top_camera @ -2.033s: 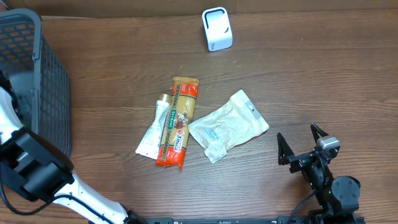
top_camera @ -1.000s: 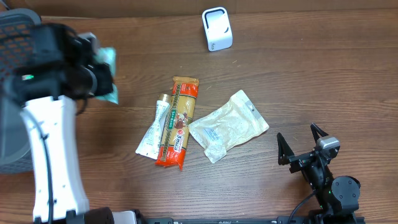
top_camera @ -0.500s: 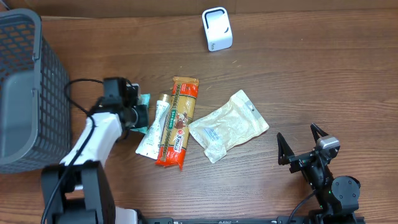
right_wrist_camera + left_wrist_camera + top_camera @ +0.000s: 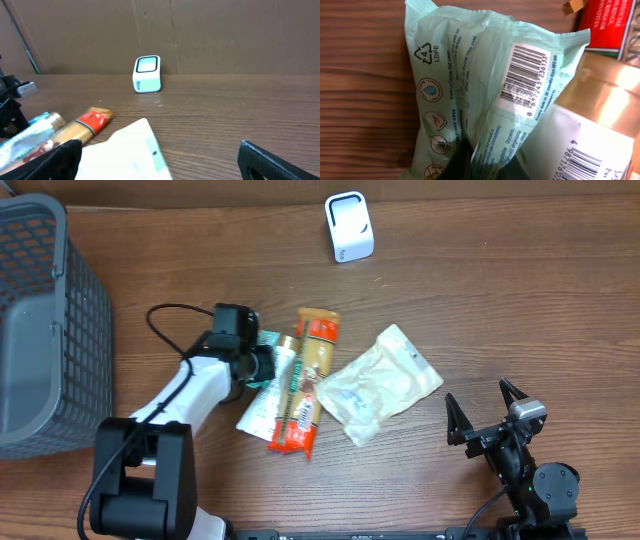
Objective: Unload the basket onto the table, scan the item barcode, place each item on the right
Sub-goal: 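Lift the mint-green pack out and set it left of the tube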
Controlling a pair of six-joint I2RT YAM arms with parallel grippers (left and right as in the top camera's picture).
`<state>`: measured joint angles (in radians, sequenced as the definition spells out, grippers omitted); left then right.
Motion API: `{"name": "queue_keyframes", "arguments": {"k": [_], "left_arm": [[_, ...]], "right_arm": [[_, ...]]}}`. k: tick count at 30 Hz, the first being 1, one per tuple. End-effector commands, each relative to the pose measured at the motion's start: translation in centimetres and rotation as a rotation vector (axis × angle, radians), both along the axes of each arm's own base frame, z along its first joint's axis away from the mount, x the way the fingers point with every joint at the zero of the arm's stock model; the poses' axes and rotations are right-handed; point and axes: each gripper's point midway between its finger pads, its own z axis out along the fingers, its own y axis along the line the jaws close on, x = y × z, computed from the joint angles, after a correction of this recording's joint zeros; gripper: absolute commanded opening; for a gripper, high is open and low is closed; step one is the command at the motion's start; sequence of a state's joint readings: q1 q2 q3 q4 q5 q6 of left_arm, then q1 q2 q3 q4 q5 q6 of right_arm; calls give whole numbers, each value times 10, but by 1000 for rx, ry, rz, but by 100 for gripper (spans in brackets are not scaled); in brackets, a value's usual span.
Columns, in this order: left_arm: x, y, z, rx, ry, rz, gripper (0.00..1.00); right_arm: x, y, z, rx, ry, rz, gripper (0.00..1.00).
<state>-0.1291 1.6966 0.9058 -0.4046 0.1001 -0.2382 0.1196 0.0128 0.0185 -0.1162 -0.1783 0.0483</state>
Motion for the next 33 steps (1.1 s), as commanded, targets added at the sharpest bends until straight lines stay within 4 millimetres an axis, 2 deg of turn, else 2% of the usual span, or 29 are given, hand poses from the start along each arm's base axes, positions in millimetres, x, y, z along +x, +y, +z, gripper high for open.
{"name": "queue_keyframes", "arguments": {"k": [1, 3, 6, 13, 17, 18, 19, 20, 22, 25, 28, 33], "left_arm": [[-39, -50, -27, -133, 169, -11, 4], [-41, -54, -27, -131, 173, -3, 4], [-39, -48, -28, -101, 168, 21, 4], [-46, 5, -25, 105, 228, 97, 4], [-52, 12, -22, 152, 256, 59, 7], [-52, 12, -22, 154, 259, 53, 14], [-52, 11, -22, 154, 258, 52, 45], [-52, 11, -21, 154, 261, 52, 100], [-52, 12, -16, 159, 273, 45, 100], [-46, 11, 2, 171, 286, 19, 100], [-29, 11, 35, 182, 265, 24, 100], [4, 0, 106, 154, 170, -6, 100]], "right_arm": [[-1, -1, 8, 6, -21, -4, 100], [-1, -1, 8, 6, -21, -5, 100], [-1, -1, 8, 6, -21, -4, 100], [-1, -1, 8, 6, -21, -4, 100], [-1, -1, 8, 6, -21, -5, 100], [-1, -1, 8, 6, -21, -5, 100], [-1, -1, 8, 6, -21, -5, 100], [-1, -1, 8, 6, -21, -5, 100], [-1, -1, 8, 6, -21, -5, 100], [-1, -1, 8, 6, -21, -5, 100], [-1, -1, 8, 6, -21, -4, 100], [-1, -1, 8, 6, -21, -5, 100]]}}
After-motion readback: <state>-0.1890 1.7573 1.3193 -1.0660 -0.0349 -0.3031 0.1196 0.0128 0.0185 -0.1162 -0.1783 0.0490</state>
